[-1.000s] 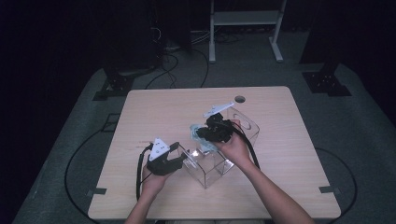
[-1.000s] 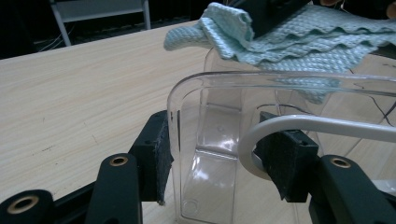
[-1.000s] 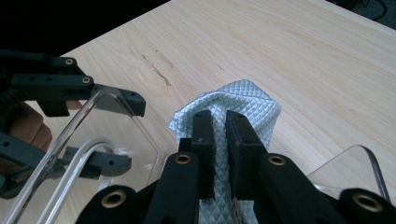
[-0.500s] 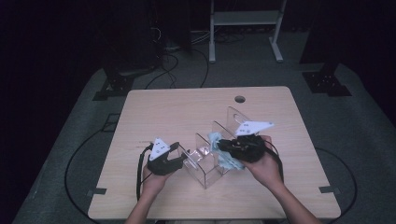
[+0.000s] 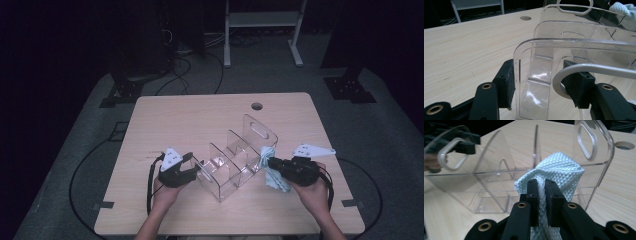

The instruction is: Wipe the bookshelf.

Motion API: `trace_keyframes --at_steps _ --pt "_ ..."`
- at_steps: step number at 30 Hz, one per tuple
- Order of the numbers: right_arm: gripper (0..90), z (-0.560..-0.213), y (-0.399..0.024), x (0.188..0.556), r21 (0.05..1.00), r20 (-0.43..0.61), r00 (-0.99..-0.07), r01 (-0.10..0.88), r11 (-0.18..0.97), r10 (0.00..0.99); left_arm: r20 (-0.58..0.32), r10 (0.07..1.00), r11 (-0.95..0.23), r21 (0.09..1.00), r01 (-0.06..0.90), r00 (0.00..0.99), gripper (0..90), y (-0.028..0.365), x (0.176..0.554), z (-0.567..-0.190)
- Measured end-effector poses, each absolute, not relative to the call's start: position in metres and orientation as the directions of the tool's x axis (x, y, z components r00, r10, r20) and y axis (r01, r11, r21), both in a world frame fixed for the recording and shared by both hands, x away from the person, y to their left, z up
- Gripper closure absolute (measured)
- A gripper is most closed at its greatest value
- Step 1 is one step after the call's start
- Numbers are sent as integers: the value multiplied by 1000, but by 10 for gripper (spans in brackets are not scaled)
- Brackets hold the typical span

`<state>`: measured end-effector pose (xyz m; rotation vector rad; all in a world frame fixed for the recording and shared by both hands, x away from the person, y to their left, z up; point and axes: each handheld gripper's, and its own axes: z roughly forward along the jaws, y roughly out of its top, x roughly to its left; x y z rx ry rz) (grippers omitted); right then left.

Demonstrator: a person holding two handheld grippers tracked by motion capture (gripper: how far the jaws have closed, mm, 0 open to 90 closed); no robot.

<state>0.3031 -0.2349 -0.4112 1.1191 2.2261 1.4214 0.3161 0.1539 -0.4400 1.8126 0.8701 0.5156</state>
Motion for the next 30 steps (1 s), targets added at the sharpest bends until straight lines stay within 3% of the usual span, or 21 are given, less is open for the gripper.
trace_keyframes --at_steps 12,24,27,30 --pt "782 -435 -229 322 870 173 -651 453 195 739 -47 755 -224 919 324 654 455 155 317 -440" --pt "716 -448 -235 339 867 254 -657 480 134 710 -47 751 -226 919 324 658 457 154 317 -439" --pt "734 -451 -233 344 865 261 -657 484 130 708 -48 750 -226 919 324 659 457 154 317 -439" --pt "820 -452 -232 349 870 266 -670 477 127 694 -53 750 -221 919 326 660 457 154 317 -439"
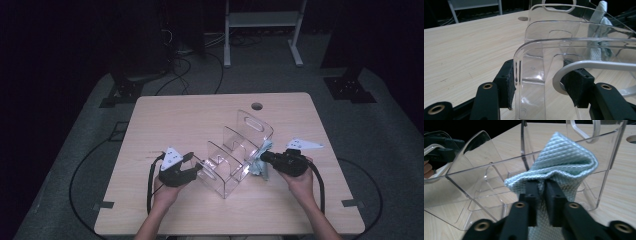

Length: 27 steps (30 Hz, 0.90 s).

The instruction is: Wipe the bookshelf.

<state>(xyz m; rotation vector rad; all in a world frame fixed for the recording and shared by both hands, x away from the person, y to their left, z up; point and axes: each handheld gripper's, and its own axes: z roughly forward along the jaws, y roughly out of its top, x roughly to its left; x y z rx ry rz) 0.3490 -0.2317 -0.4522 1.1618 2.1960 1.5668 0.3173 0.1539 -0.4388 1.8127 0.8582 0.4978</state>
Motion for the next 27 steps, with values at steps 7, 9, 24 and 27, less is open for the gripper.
trace_keyframes --at_steps 7,9,24,27 --pt "863 -453 -223 350 871 257 -699 467 154 667 -59 758 -211 920 330 650 456 157 319 -439" --pt "864 -453 -221 347 870 253 -709 464 165 658 -59 758 -210 921 329 649 456 157 318 -439" --pt "869 -436 -193 313 896 175 -806 368 247 565 -52 762 -209 924 321 646 456 157 317 -440" --pt "869 -433 -177 301 900 121 -843 317 301 525 -52 764 -209 923 323 643 457 157 317 -440"
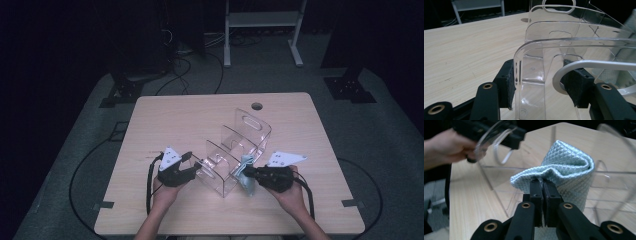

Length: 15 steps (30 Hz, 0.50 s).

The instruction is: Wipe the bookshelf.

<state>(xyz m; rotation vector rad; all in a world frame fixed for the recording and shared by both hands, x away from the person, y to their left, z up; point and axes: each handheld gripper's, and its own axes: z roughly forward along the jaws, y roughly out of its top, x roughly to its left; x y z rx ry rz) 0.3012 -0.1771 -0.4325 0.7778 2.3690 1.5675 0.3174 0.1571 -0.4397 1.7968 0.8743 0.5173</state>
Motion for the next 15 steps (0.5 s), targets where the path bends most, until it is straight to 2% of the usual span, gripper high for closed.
trace_keyframes --at_steps 6,15 --pt "844 -434 -175 301 900 107 -819 320 296 563 -50 768 -209 922 324 639 457 157 317 -439" --pt "727 -438 -178 304 896 123 -779 354 269 616 -49 769 -209 923 323 638 458 157 317 -440"
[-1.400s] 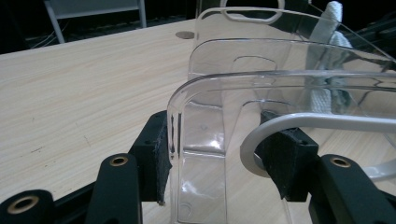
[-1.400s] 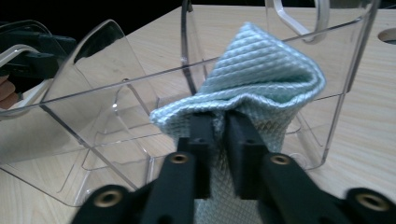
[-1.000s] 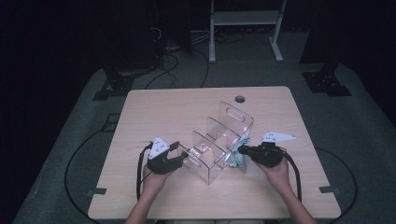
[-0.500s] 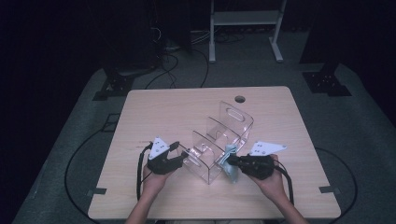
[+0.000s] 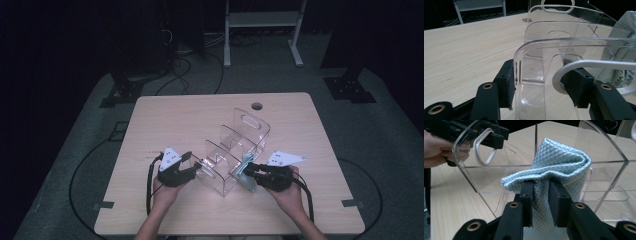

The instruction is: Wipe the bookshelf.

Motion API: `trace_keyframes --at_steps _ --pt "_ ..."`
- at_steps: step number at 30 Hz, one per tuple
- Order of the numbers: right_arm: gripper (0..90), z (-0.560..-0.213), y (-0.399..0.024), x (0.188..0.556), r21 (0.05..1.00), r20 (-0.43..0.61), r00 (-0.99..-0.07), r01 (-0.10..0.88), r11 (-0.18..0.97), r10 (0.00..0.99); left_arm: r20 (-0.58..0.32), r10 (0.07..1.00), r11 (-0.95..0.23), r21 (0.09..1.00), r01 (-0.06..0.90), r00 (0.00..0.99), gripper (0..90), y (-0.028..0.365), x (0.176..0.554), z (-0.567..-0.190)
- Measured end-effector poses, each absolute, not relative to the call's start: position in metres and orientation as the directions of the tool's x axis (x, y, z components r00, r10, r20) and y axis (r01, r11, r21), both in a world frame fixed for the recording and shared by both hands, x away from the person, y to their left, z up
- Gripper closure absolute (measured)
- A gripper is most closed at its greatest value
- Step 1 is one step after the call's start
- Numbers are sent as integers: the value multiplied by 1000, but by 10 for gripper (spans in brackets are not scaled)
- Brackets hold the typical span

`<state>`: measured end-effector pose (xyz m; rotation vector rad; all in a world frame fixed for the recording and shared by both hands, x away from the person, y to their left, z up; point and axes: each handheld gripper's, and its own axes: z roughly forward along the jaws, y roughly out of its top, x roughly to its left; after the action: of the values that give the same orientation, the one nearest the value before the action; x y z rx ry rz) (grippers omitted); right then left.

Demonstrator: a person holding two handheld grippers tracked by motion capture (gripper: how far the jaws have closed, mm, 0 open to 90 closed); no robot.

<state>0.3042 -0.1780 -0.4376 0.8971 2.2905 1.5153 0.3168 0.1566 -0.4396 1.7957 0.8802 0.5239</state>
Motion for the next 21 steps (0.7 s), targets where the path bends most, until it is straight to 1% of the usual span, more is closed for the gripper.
trace_keyframes --at_steps 3,9,13,17,21 --pt "681 -438 -179 305 899 110 -771 346 268 627 -47 768 -212 923 323 639 458 157 317 -439" --pt "587 -440 -185 311 896 140 -755 371 242 640 -47 767 -213 922 323 640 458 157 317 -439" --pt "560 -442 -186 316 893 159 -757 385 234 634 -47 767 -213 922 323 640 459 156 317 -439" --pt "572 -444 -186 319 898 160 -764 376 229 625 -47 767 -212 923 322 640 460 156 317 -439" --pt "653 -445 -185 321 898 163 -767 375 228 620 -49 768 -210 923 323 639 461 156 317 -439"
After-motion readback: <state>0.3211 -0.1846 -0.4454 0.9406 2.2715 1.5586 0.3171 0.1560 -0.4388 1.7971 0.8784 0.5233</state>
